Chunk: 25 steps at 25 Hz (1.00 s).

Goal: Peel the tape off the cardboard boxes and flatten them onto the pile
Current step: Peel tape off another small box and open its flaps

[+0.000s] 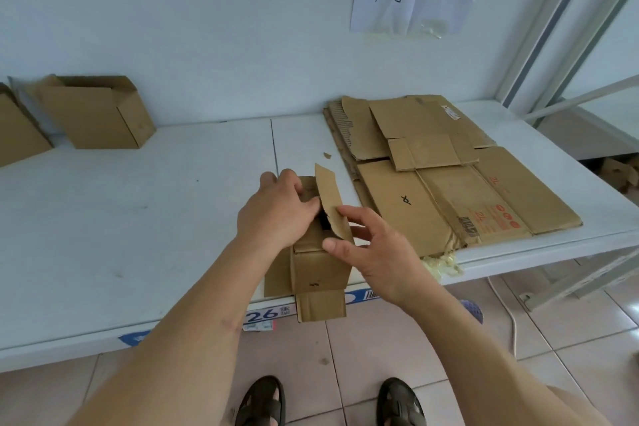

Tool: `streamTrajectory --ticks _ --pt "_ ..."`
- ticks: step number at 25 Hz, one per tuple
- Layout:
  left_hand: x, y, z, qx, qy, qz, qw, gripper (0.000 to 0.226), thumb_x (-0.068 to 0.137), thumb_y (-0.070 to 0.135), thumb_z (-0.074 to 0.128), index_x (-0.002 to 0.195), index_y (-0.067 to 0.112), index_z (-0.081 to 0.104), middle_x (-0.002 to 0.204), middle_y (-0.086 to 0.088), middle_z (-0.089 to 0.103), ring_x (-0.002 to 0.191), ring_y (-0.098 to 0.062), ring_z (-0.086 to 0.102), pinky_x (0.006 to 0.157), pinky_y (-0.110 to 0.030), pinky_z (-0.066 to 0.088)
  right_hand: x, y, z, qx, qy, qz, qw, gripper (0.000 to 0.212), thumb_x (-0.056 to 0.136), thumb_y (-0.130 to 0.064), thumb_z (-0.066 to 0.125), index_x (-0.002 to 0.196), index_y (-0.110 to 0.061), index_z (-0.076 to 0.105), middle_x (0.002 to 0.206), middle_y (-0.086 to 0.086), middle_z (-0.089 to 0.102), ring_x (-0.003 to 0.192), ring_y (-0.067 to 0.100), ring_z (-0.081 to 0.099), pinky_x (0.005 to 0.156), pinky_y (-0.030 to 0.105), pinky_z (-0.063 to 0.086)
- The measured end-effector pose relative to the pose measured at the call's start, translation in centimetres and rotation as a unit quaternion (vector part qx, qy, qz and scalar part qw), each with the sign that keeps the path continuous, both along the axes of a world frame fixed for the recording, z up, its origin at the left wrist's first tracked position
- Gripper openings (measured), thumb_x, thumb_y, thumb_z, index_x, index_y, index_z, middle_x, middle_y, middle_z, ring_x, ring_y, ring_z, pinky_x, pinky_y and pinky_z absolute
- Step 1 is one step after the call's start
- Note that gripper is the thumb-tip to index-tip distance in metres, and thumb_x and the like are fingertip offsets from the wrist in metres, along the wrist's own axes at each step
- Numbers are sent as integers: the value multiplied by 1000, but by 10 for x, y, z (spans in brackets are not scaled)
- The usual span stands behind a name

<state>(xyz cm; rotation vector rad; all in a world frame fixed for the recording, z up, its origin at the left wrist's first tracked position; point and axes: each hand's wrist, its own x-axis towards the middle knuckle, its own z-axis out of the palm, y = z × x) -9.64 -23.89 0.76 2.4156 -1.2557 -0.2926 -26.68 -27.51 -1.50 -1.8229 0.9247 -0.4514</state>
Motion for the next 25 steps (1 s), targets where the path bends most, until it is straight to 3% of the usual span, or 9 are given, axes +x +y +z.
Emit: streamTrajectory --ticks 2,4,7,13,15,17,19,22,25 --pt "5 -6 0 -3 17 6 1000 45 85 61 54 110 24 48 113 0 44 88 -20 55 73 -35 47 -2 -7 -3 49 -41 7 998 53 76 -61 69 124 -45 52 116 -25 61 110 -5 58 89 18 50" --pt "9 -13 1 1 25 20 999 64 77 73 57 113 21 48 113 -1 44 92 -22 57 73 -37 50 -2 -11 -8 98 -89 -4 991 54 81 -70 57 124 -37 59 116 -15 68 111 3 62 96 32 53" --pt "14 -22 0 19 20 44 999 82 71 72 64 122 12 44 115 -3 44 93 -23 57 64 -33 45 1 -13 -13 192 -143 -74 968 51 93 -62 44 126 -26 61 112 -2 72 109 13 66 94 39 55" --pt "18 -12 4 -120 130 70 982 34 94 43 45 109 14 52 93 -3 60 74 -16 59 55 -28 42 3 -15 -10 279 -182 -142 932 31 101 -46 45 115 -25 62 107 3 73 106 20 68 98 44 53" --pt "28 1 9 -149 184 66 969 33 102 31 37 131 20 48 123 -2 56 92 -11 57 69 -22 43 3 -17 -9 269 -178 -157 933 26 101 -46 44 108 -29 61 107 3 71 106 19 67 99 44 52" --pt "37 18 12 -86 160 -8 983 49 104 24 39 150 33 26 157 10 23 130 -11 41 96 -22 35 5 -20 -5 246 -168 -153 942 26 100 -48 42 106 -30 61 107 1 71 105 18 66 100 43 51" --pt "43 26 11 -41 123 -68 989 54 103 21 42 151 36 24 160 15 12 144 -10 22 109 -27 23 9 -24 -3 207 -148 -142 957 36 99 -51 41 117 -27 61 112 -1 69 107 16 64 101 41 51" --pt "41 19 5 -48 79 -37 995 36 98 37 51 131 25 52 134 8 50 119 -10 47 92 -25 38 22 -26 0 143 -102 -110 978 55 95 -59 41 135 -25 55 122 -5 66 113 13 61 102 42 50" --pt "40 9 -2 -59 71 27 995 46 83 53 67 110 20 52 100 7 56 85 -12 55 65 -27 39 37 -22 -1 158 -112 -124 973 47 97 -56 43 128 -25 59 116 -7 67 111 11 61 101 41 50"
